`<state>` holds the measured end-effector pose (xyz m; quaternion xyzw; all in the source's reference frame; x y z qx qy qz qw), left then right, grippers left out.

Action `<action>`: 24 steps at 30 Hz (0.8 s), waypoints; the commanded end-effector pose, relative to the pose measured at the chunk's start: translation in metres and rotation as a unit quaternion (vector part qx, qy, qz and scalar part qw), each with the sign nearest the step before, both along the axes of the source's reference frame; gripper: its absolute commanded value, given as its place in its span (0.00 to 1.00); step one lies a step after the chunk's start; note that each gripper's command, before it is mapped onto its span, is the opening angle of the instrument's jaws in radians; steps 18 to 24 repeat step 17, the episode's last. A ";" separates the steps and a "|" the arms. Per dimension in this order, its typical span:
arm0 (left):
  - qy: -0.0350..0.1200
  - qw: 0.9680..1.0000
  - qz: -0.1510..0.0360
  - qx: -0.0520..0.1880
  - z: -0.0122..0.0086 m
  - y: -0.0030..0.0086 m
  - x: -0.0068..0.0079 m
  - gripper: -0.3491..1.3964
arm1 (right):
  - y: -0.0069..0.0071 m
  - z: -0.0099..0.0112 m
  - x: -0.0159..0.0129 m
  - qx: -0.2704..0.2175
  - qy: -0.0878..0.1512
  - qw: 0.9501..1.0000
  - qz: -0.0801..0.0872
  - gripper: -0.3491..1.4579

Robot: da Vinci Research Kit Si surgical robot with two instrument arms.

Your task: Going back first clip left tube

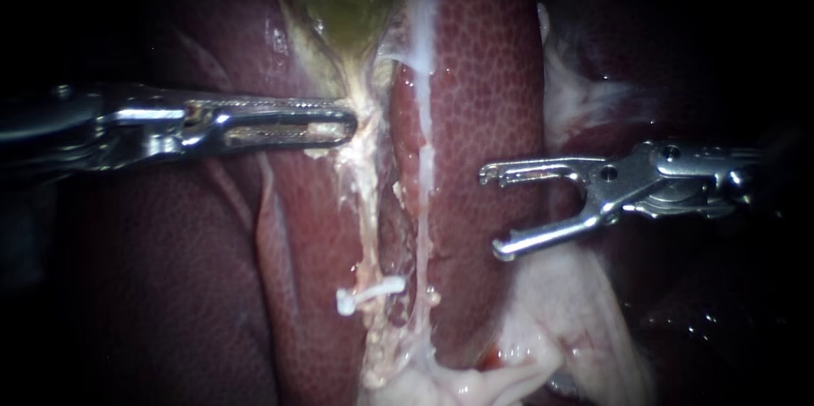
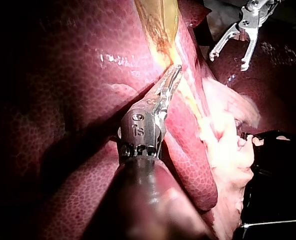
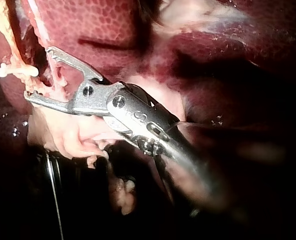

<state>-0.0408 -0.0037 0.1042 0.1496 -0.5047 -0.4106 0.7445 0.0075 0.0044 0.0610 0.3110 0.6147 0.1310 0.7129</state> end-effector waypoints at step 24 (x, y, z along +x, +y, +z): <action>0.000 1.000 0.001 0.000 0.0001 0.0000 0.0001 0.00 | -0.0001 -0.0003 0.0000 0.000 0.000 1.000 0.000 0.52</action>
